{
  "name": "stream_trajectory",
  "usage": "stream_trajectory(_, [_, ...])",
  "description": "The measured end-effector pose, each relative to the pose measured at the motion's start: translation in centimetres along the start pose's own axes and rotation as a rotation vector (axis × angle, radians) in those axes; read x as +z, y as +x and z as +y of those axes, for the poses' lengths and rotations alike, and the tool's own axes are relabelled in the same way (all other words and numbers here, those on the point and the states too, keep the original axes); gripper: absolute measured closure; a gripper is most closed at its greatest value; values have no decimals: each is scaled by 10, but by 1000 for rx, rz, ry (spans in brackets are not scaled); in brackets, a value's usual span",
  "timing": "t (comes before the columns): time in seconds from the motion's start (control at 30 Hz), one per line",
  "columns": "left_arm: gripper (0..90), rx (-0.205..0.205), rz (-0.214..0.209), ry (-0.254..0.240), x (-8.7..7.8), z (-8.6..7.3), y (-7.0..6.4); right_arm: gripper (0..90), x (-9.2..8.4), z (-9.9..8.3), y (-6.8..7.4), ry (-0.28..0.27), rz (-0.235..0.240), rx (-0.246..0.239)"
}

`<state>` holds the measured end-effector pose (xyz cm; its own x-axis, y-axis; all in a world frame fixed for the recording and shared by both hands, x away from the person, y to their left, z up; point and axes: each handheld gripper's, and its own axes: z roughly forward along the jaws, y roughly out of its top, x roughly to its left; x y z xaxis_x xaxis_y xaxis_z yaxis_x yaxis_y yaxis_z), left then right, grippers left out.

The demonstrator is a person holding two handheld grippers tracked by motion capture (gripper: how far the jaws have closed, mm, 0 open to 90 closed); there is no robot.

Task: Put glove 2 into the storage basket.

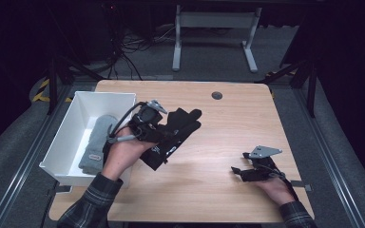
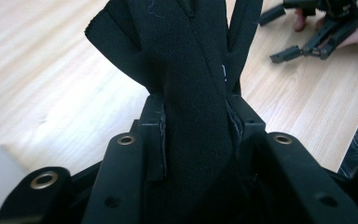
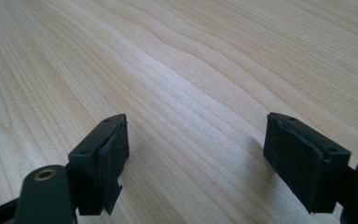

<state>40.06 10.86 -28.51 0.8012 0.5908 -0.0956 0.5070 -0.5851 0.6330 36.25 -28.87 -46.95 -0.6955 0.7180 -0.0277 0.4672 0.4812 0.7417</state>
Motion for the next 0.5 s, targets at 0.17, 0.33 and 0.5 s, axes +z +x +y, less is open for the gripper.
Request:
stream_trajectory(0.17, [650,-34,48,-9,-29,-1,19,226,0,0,0,0,0,1])
stream_trajectory(0.33, [649,-88,95,-24,-52,-10,40,225,0,0,0,0,0,2])
stream_trajectory(0.5, [649,-165,150,-33,-71,-28,65,225,0,0,0,1,0,2])
